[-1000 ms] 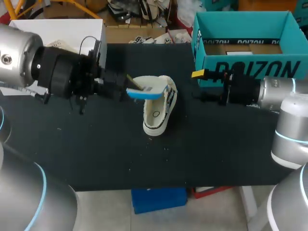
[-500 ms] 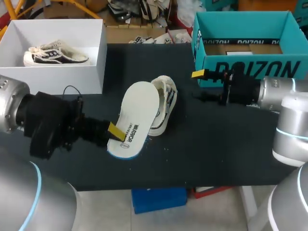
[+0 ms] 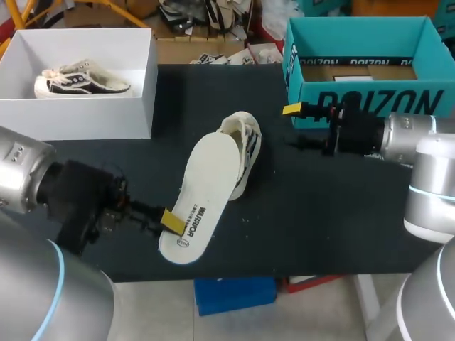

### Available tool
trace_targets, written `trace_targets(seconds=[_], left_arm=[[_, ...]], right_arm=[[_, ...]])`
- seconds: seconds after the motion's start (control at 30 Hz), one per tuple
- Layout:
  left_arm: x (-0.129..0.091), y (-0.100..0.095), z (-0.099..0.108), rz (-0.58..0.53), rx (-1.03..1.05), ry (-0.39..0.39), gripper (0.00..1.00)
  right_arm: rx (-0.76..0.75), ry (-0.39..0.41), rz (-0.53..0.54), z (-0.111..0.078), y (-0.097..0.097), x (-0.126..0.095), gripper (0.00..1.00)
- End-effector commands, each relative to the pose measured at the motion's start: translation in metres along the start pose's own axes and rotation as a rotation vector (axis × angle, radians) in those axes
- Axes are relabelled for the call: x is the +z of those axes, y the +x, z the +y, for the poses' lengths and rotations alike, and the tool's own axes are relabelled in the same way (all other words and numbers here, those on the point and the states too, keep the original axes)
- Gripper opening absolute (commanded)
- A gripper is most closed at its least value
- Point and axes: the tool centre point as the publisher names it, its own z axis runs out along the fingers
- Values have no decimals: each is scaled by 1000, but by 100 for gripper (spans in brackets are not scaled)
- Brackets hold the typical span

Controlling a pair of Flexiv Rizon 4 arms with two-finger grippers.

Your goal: Take the shoe out of the shoebox, open the shoe tongue, remove and reinsert the insole, then place the shoe into the shoebox

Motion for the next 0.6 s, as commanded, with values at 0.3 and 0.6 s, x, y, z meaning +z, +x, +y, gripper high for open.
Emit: trace_targets(seconds=[0.3,0.6], left_arm=[[15,51,-4,-169,128,-126,0],[34,73,22,-165,113,-124,0]], right_arm=[[0,-4,-2,-1,0,1,100],[0,-4,-2,-1,0,1,100]])
